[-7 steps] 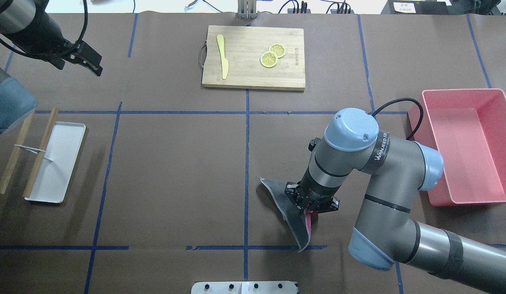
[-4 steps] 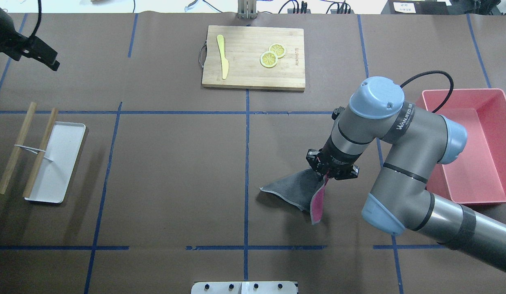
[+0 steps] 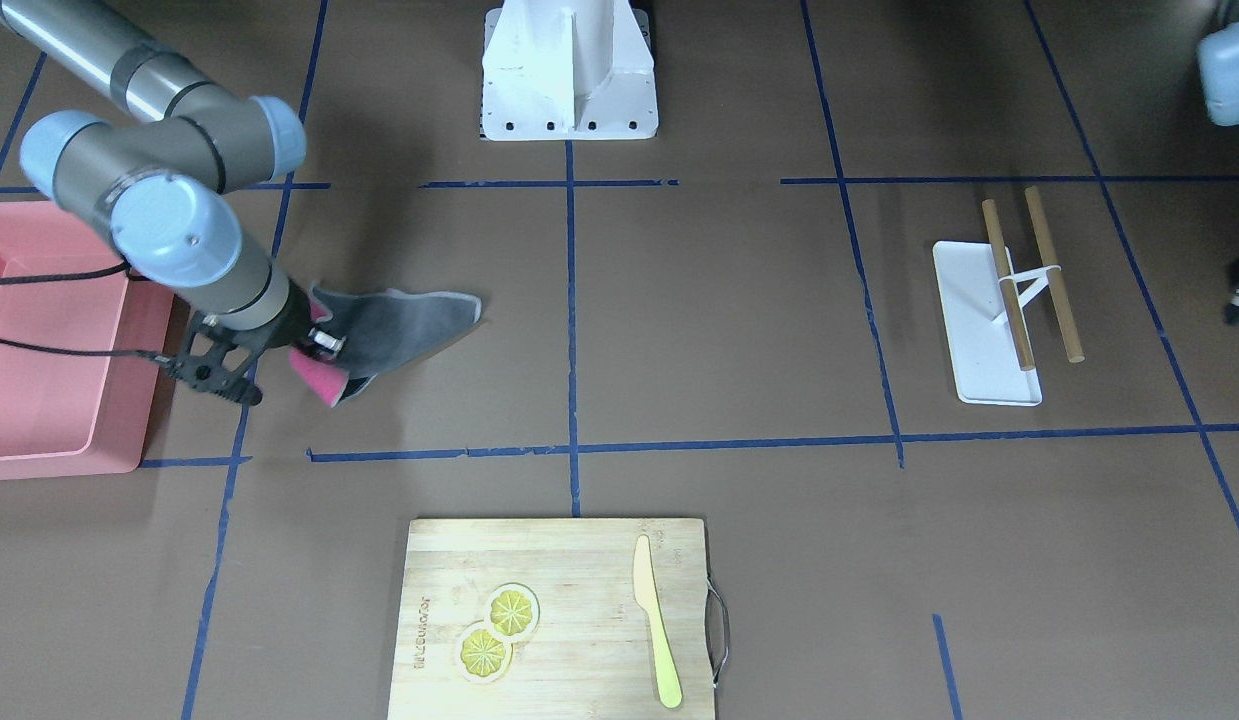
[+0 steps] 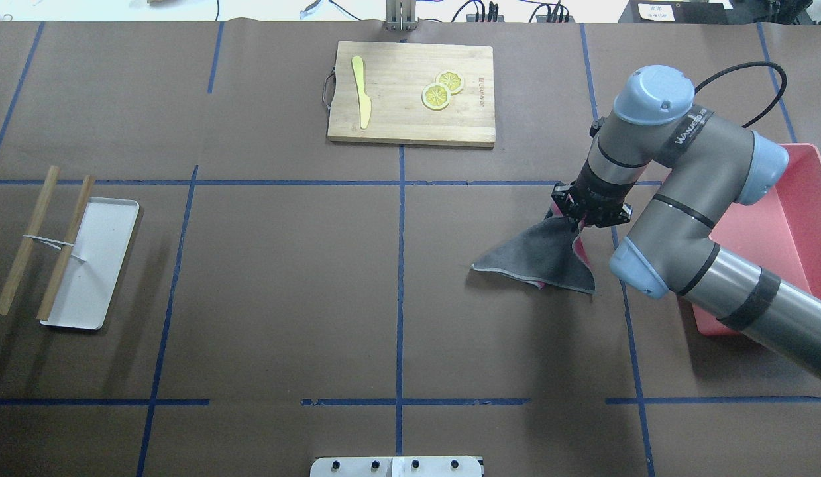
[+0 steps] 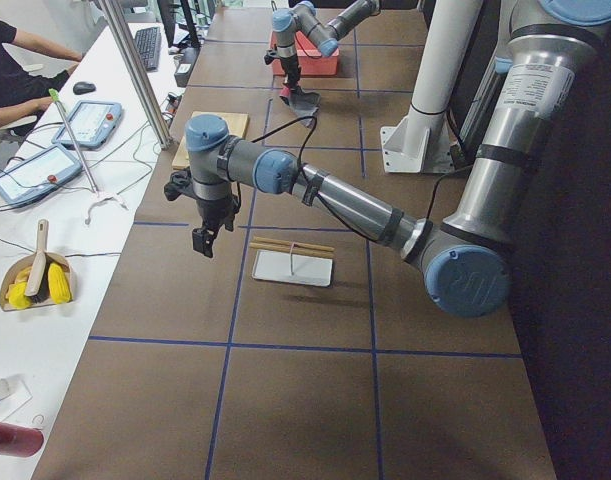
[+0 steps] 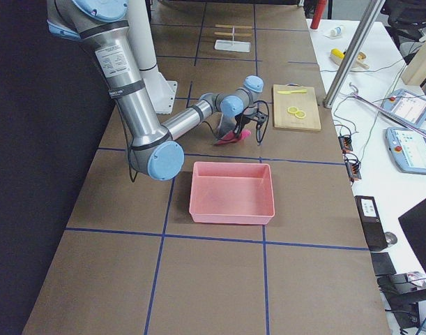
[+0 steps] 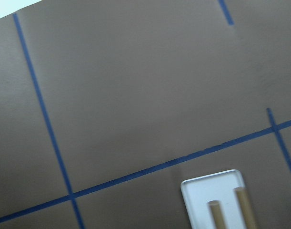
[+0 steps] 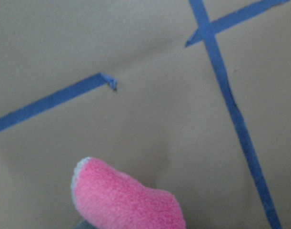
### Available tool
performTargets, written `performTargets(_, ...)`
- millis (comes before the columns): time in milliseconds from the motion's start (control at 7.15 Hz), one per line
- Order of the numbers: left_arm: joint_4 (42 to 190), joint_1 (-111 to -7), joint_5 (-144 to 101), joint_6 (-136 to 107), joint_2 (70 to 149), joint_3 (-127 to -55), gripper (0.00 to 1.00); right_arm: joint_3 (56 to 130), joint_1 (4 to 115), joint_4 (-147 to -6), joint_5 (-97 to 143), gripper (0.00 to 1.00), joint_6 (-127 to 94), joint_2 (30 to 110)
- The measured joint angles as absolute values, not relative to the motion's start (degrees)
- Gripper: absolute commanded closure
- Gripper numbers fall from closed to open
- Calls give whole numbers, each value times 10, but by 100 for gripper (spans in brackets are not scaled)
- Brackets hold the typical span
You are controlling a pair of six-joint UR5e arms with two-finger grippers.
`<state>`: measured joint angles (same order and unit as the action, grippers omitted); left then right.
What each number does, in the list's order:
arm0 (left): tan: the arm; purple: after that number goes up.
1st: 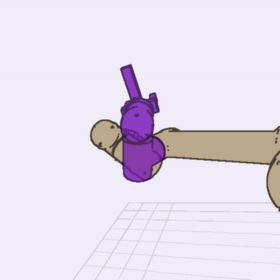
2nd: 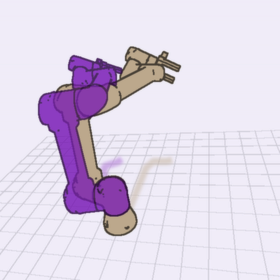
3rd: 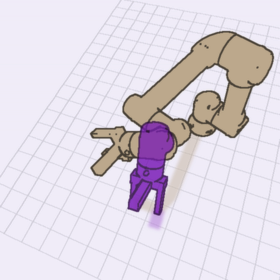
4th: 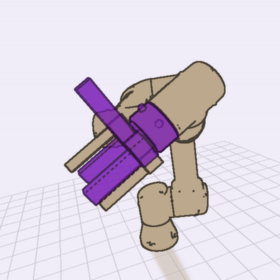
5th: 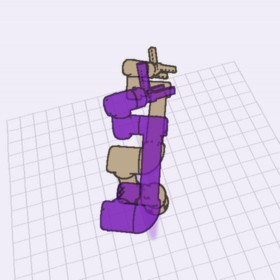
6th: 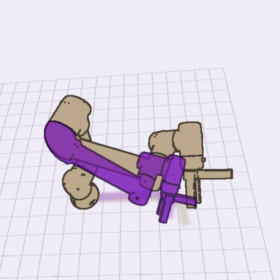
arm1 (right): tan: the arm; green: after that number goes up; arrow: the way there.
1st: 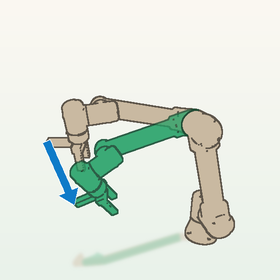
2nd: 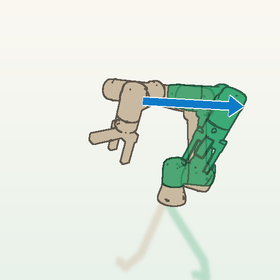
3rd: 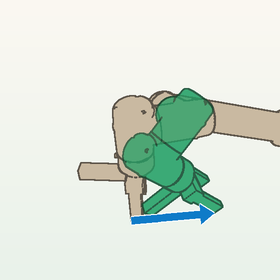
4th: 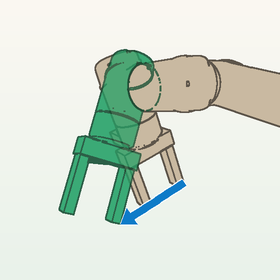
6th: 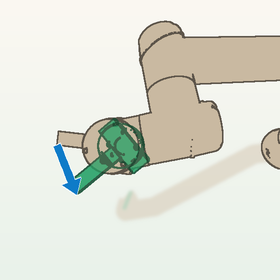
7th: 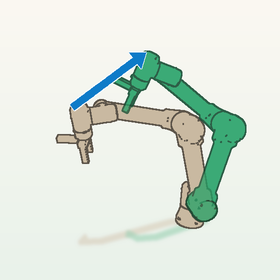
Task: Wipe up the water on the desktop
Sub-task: 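Wipe the cloth away from the robot again with the right gripper, then carry the cloth over the pink bin and release it with the right gripper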
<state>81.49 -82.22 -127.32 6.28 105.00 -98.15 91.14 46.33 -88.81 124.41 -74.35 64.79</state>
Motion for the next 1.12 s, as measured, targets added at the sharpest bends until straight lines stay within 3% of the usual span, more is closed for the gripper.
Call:
performTargets(280,819,-864,-1274,138,1049,-933,0,887,509,-887,1230,100,-732,624)
performTargets(560,821,-889,-1273,153,1048,-903,0,920,570,-901,1240,100,-712,623)
performTargets(1119,824,-896,-1277,192,1047,-855,0,1149,670,-1223,1292,100,-536,626)
